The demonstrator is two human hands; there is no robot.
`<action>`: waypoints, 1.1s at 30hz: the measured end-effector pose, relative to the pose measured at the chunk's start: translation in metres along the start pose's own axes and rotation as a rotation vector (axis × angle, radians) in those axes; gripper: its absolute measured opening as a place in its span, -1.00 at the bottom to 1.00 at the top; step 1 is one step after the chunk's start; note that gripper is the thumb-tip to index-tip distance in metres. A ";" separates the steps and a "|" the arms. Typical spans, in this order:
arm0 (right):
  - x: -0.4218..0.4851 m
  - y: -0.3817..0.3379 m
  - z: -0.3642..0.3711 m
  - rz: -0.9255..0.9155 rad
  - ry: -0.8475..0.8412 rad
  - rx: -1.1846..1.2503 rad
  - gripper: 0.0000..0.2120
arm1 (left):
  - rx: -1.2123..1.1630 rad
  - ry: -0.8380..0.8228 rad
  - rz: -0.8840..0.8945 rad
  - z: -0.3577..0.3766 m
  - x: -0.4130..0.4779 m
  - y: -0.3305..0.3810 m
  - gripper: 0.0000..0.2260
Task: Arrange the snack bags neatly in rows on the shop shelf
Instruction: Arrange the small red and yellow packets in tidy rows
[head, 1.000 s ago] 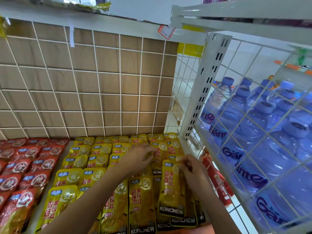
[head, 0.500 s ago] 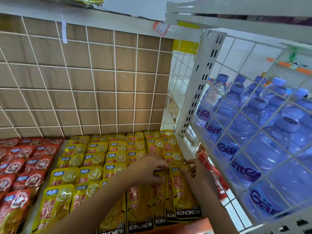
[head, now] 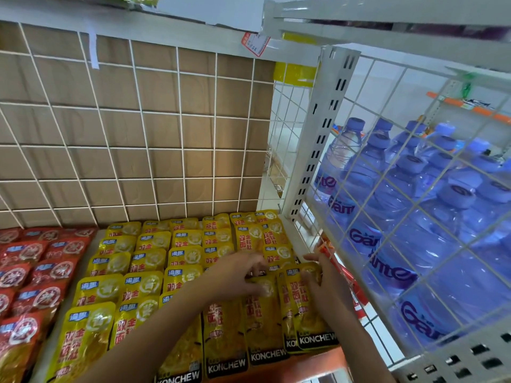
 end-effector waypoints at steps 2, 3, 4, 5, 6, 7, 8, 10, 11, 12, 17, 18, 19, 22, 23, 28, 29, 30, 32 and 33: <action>0.003 0.003 -0.002 0.001 0.013 -0.038 -0.76 | -0.035 -0.013 -0.013 -0.001 0.001 -0.006 -0.67; 0.003 0.004 -0.002 0.004 0.015 -0.051 -0.76 | -0.040 -0.020 -0.018 -0.002 0.001 -0.009 -0.70; 0.003 0.004 0.000 0.004 0.014 -0.054 -0.77 | -0.035 -0.032 -0.024 -0.002 0.002 -0.011 -0.72; 0.003 0.004 0.002 -0.007 0.016 -0.055 -0.77 | -0.021 -0.048 -0.025 -0.002 0.003 -0.012 -0.73; 0.003 0.004 0.003 -0.023 0.020 -0.058 -0.77 | -0.003 -0.063 -0.024 -0.001 0.004 -0.013 -0.73; 0.002 0.003 0.004 -0.046 0.027 -0.066 -0.77 | 0.010 -0.076 -0.023 -0.001 0.005 -0.013 -0.74; 0.000 0.002 0.005 -0.064 0.027 -0.077 -0.76 | 0.024 -0.087 -0.023 -0.001 0.006 -0.013 -0.75; -0.001 0.001 0.007 -0.090 0.014 -0.091 -0.74 | 0.052 -0.096 -0.024 -0.001 0.008 -0.014 -0.76; -0.001 0.000 0.008 -0.104 0.006 -0.104 -0.72 | 0.053 -0.092 -0.019 -0.001 0.009 -0.014 -0.77; -0.002 -0.001 0.010 -0.116 0.002 -0.123 -0.70 | 0.042 -0.084 -0.014 -0.001 0.010 -0.015 -0.79; 0.001 -0.002 0.015 -0.178 -0.017 -0.162 -0.61 | -0.056 -0.016 -0.019 -0.008 0.015 -0.015 -0.82; 0.001 -0.002 0.015 -0.190 -0.021 -0.166 -0.60 | -0.070 0.000 -0.029 -0.010 0.017 -0.017 -0.82; 0.001 -0.002 0.016 -0.204 -0.020 -0.172 -0.58 | -0.085 0.017 -0.039 -0.012 0.018 -0.018 -0.83; 0.002 -0.004 0.016 -0.211 -0.020 -0.209 -0.55 | -0.101 0.062 -0.063 -0.018 0.024 -0.027 -0.83; 0.002 -0.006 0.016 -0.217 -0.013 -0.226 -0.53 | -0.105 0.072 -0.072 -0.020 0.026 -0.030 -0.83; 0.006 -0.016 0.014 -0.323 0.113 -0.250 -0.65 | -0.173 0.107 -0.091 -0.030 0.038 -0.041 -0.84; 0.007 -0.018 0.014 -0.333 0.111 -0.244 -0.67 | -0.180 0.116 -0.094 -0.032 0.040 -0.043 -0.84; 0.008 -0.020 0.013 -0.340 0.105 -0.241 -0.67 | -0.183 0.123 -0.100 -0.034 0.042 -0.046 -0.85; 0.010 -0.021 0.013 -0.338 0.078 -0.240 -0.66 | -0.192 0.145 -0.118 -0.038 0.046 -0.053 -0.85; 0.011 -0.021 0.014 -0.331 0.055 -0.247 -0.65 | -0.207 0.159 -0.123 -0.041 0.047 -0.056 -0.85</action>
Point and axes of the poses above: each hand's wrist, its own x-axis towards the middle knuckle, its own z-axis out of the palm, y = z × x, the point moved 5 cm from there along x, towards the middle knuckle, and after that the axes turned 9 degrees about -y, right-handed, at the moved point
